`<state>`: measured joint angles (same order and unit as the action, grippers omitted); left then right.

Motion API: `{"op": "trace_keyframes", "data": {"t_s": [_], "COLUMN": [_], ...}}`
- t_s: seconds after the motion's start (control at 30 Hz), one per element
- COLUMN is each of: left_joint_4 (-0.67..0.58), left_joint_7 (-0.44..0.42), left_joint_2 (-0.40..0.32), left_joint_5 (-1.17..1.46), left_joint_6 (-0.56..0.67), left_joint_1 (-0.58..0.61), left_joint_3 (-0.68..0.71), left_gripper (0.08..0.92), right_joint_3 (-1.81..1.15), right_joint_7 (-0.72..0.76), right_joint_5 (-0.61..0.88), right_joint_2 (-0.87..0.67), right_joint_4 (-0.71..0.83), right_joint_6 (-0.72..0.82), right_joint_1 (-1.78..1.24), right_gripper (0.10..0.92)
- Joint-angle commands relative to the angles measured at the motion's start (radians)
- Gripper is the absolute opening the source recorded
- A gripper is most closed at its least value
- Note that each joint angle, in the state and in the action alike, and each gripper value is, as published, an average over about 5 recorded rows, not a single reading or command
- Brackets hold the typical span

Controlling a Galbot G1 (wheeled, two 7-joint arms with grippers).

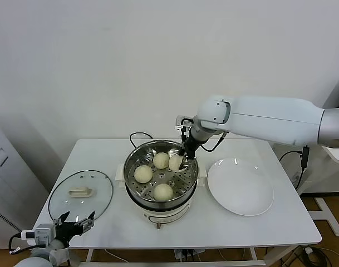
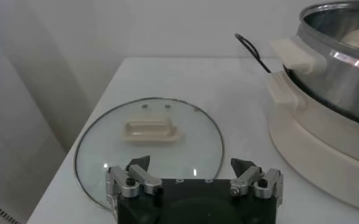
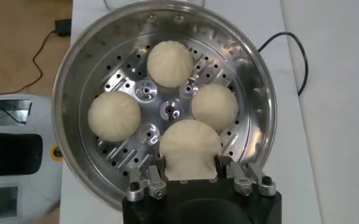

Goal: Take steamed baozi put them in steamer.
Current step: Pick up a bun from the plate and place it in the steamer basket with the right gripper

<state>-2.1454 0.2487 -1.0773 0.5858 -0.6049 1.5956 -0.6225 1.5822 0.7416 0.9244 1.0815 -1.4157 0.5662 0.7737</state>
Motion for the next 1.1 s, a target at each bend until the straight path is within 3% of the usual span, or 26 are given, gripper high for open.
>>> {"op": "trace_keyframes", "data": {"t_s": [0.03,0.53,0.9,1.1], "left_joint_4": [0.0,0.003,0.008,0.008], "left_joint_7": [-0.001,-0.001,-0.001,-0.001], "left_joint_2": [-0.003,-0.007,-0.011,-0.012], "left_joint_5": [0.0,0.0,0.0,0.0], "left_joint_6": [0.0,0.001,0.005,0.003], "left_joint_1": [0.002,0.002,0.003,-0.005], "left_joint_3": [-0.001,0.0,0.0,-0.003], "left_gripper": [0.823,0.823,0.823,0.823], "right_joint_3": [0.007,-0.001,-0.108,-0.278], "right_joint_7": [-0.035,-0.045,-0.004,0.031], "right_joint_5": [-0.037,-0.083,-0.052,0.034], "right_joint_2": [0.019,0.007,-0.019,-0.131], "right_joint_4": [-0.002,0.011,0.04,0.081], "right_joint_6": [0.023,0.025,0.01,-0.04], "right_joint_1": [-0.042,-0.082,-0.086,-0.092], "right_gripper": [0.518,0.526,0.791,0.822]}}
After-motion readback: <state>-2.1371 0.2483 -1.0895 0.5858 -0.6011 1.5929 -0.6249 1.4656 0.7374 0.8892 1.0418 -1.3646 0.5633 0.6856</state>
